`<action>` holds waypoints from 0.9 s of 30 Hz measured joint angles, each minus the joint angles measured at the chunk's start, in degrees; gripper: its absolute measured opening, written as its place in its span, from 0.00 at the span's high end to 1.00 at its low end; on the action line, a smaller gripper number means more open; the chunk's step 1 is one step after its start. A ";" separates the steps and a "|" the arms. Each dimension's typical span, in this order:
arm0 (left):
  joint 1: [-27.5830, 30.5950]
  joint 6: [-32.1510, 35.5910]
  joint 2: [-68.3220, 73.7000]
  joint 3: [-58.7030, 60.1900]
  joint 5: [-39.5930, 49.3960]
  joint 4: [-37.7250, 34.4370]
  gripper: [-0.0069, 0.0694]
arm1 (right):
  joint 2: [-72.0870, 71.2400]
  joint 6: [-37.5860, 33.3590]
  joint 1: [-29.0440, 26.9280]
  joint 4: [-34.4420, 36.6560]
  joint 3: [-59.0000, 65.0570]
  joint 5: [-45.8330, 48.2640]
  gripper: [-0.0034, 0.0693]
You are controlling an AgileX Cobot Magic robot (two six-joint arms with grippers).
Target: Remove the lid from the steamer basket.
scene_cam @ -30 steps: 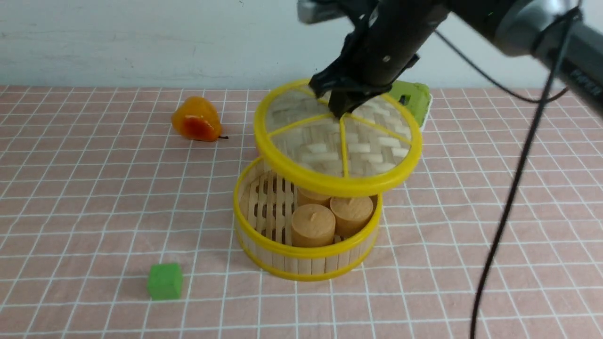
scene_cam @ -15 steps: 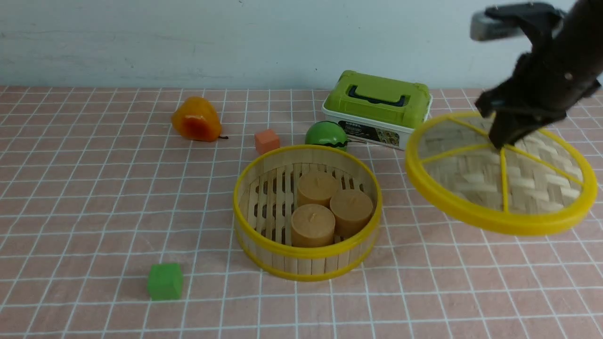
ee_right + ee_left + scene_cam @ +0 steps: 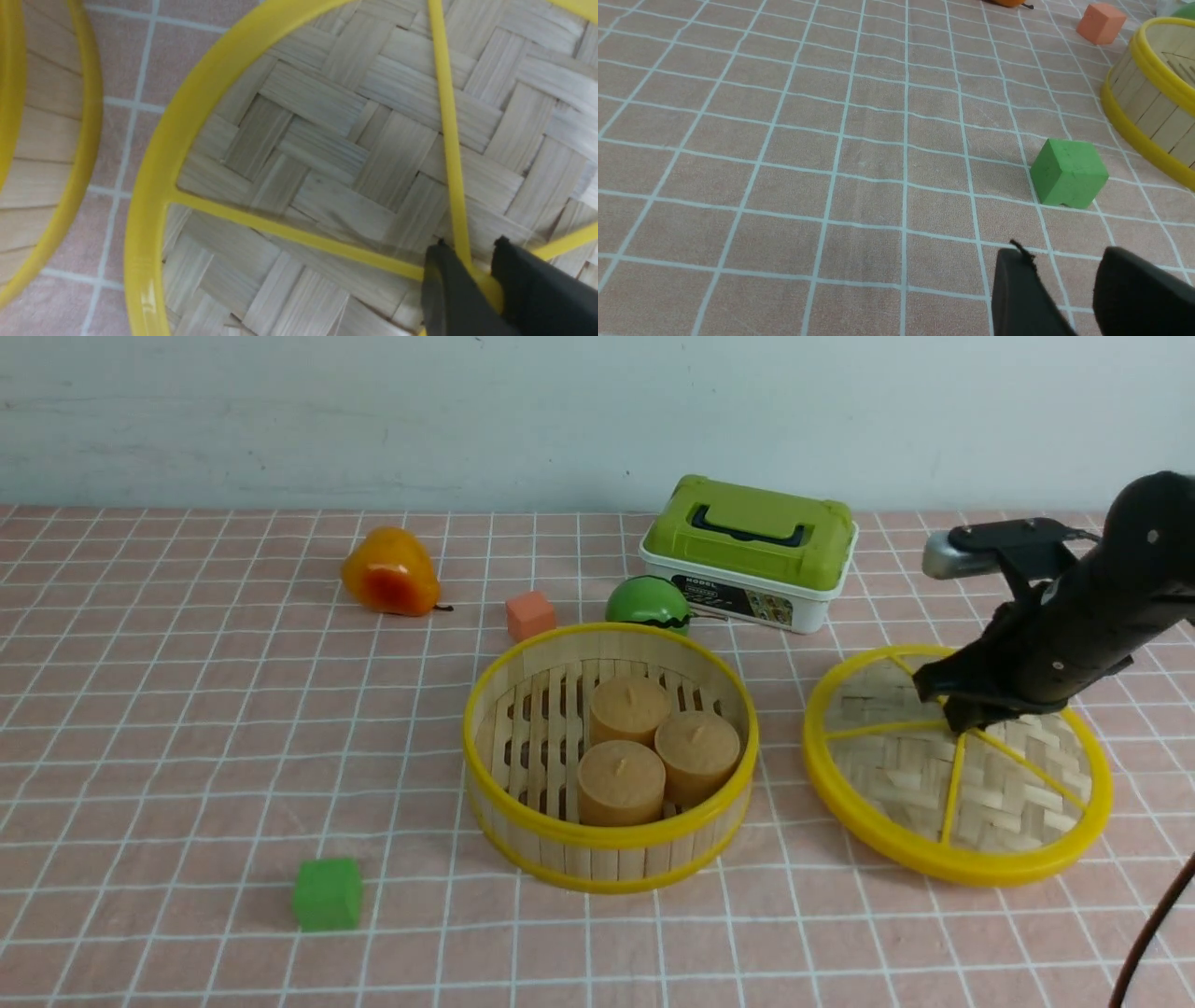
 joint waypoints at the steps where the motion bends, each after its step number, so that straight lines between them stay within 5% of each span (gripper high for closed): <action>1: 0.00 0.00 0.00 0.00 0.00 0.00 0.60 | 0.73 0.00 0.00 0.00 0.00 -0.49 0.84; 7: 0.00 0.00 0.00 0.00 0.00 0.00 0.60 | 2.82 0.00 0.00 0.20 0.00 -1.39 0.82; 14: 0.00 0.00 0.00 0.00 0.00 0.00 0.60 | -0.23 0.00 0.00 2.36 0.00 1.51 0.46; 17: 0.00 0.00 0.00 0.00 0.00 0.00 0.60 | -6.00 0.00 0.00 2.80 0.01 4.13 0.41; 21: 0.00 0.00 0.00 0.00 0.00 0.00 0.60 | -18.31 0.00 0.00 3.21 0.30 5.90 0.48; 27: 0.00 0.00 0.00 0.00 0.00 0.00 0.60 | -38.14 -0.02 0.00 4.20 8.27 6.93 0.82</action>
